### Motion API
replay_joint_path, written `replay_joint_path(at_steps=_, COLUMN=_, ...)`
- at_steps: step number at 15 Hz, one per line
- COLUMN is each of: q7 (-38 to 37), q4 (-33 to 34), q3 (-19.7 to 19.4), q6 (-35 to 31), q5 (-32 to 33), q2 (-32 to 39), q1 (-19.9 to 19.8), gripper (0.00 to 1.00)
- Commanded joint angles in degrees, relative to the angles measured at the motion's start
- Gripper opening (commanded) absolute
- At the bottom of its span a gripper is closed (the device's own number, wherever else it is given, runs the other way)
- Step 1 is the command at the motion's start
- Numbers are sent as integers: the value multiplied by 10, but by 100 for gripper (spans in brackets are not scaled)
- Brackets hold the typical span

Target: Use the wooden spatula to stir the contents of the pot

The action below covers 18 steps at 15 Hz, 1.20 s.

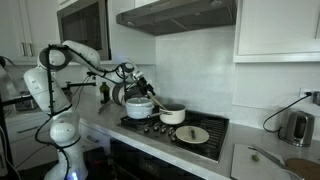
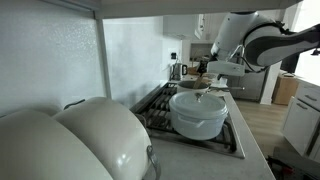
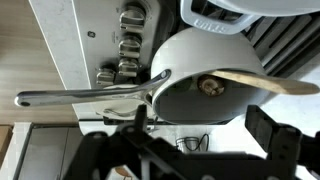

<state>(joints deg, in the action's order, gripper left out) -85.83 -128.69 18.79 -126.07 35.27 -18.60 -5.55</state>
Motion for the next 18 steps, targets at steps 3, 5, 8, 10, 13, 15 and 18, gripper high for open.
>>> replay_joint_path(at_steps=3, q7=-31, q4=26, q3=-19, q6=-18, q5=41, q2=36, q1=27, gripper=100)
replay_joint_path(at_steps=5, q7=-35, q4=31, q3=-23, q6=-20, q5=49, q2=46, q1=34, gripper=100)
replay_joint_path(at_steps=8, q7=-35, q4=41, q3=-28, q6=-20, q5=56, q2=62, q1=45, gripper=100)
replay_joint_path(at_steps=10, q7=-36, q4=46, q3=-33, q6=-19, q5=59, q2=71, q1=52, gripper=100)
replay_joint_path(at_steps=13, q7=-35, q4=56, q3=-36, q6=-16, q5=57, q2=81, q1=60, gripper=100)
replay_joint_path(at_steps=15, q7=-34, q4=62, q3=-38, q6=-14, q5=56, q2=86, q1=66, gripper=100)
replay_joint_path(at_steps=18, q7=-35, q4=69, q3=-41, q6=-6, q5=49, q2=93, q1=74, gripper=100)
